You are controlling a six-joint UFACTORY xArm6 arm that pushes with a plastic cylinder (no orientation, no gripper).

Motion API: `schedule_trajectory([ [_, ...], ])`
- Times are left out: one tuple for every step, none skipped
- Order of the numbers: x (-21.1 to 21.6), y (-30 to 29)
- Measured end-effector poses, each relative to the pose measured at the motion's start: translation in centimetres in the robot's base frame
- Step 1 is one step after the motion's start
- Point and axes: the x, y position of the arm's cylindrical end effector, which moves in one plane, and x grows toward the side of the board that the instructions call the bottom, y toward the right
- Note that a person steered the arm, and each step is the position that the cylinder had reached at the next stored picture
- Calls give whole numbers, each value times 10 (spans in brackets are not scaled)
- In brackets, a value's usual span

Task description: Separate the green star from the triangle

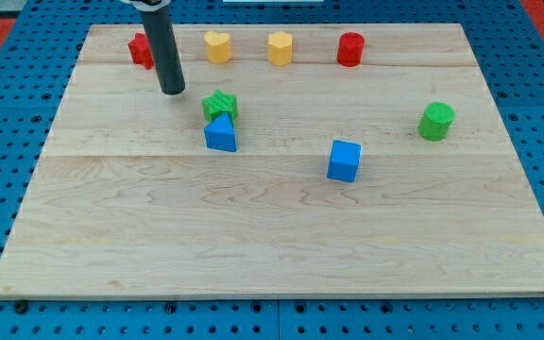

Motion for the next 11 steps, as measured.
schedule_trajectory([
  [0,-2],
  [0,-9],
  [0,-13],
  [2,-18],
  [7,-19],
  [7,-20],
  [3,2],
  [-1,72],
  [51,102],
  [74,85],
  [74,26],
])
